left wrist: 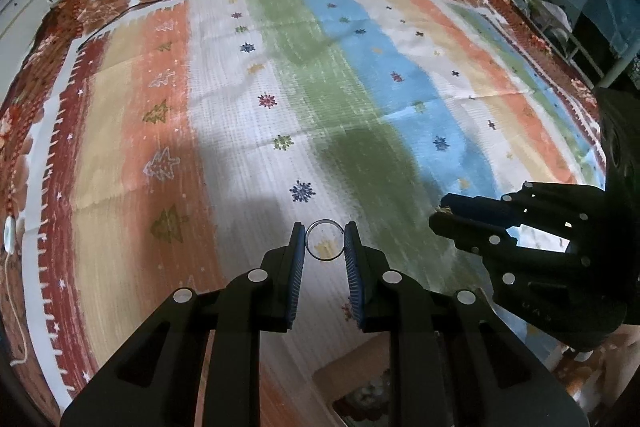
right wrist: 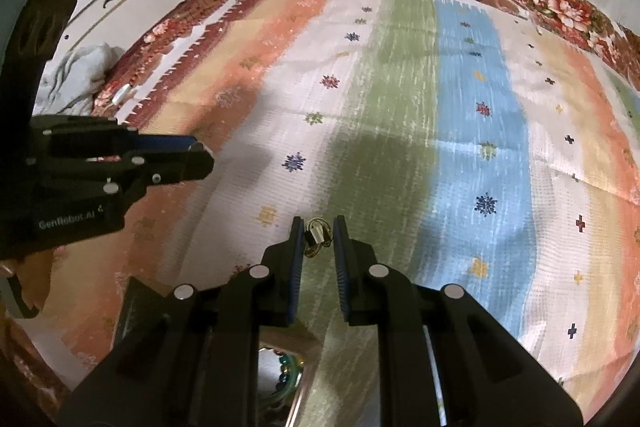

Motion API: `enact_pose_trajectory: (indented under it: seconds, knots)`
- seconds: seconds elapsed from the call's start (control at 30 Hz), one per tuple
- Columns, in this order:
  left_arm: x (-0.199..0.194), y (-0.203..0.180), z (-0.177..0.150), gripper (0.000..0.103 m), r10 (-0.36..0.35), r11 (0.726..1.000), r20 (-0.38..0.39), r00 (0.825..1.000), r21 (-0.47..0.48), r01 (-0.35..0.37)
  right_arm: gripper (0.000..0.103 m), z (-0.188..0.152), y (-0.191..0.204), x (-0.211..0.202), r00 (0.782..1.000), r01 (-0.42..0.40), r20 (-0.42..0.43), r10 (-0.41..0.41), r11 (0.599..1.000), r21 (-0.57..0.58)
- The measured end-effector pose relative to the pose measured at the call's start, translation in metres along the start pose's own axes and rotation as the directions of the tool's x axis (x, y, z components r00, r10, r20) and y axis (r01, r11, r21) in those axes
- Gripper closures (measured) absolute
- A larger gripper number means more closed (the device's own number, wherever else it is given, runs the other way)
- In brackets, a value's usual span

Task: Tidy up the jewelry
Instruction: 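Carry both rings over the silver tin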

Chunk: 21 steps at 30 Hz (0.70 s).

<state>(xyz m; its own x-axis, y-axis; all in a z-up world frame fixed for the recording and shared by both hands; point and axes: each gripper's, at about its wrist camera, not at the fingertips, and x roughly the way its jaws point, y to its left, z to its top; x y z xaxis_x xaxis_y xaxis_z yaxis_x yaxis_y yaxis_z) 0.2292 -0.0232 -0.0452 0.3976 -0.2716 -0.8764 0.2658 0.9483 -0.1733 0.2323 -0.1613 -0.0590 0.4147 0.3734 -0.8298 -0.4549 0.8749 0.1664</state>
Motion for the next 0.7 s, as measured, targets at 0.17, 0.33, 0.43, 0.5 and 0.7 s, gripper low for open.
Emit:
enact_pose_trajectory:
  seconds: [0.17,0.33,0.43,0.5,0.7]
  knots:
    - [-0.016,-0.006,-0.009,0.084,-0.006,1.000,0.034,0.999,-0.005,0.006,0.087,-0.005,0.008,-0.016,0.999,-0.016,0.028,0.016,1.000,-0.009]
    - [-0.027,-0.011,-0.017,0.084,-0.013,1.000,0.058,0.998,-0.002,0.013,0.087,-0.012,0.012,-0.028,0.999,-0.025,0.045,0.025,1.000,-0.006]
    - [-0.035,-0.014,-0.023,0.084,-0.018,1.000,0.071,0.997,-0.005,0.018,0.087,-0.016,0.014,-0.037,0.998,-0.024,0.057,0.025,1.000,-0.008]
    - [-0.039,-0.016,-0.028,0.083,-0.020,1.000,0.079,0.997,-0.002,0.021,0.087,-0.019,0.016,-0.042,0.998,-0.027,0.063,0.027,1.000,-0.008]
    - [-0.052,-0.022,-0.043,0.083,-0.047,0.999,0.101,0.994,-0.004,0.048,0.087,-0.029,0.025,-0.056,0.995,-0.039,0.090,0.040,0.999,-0.014]
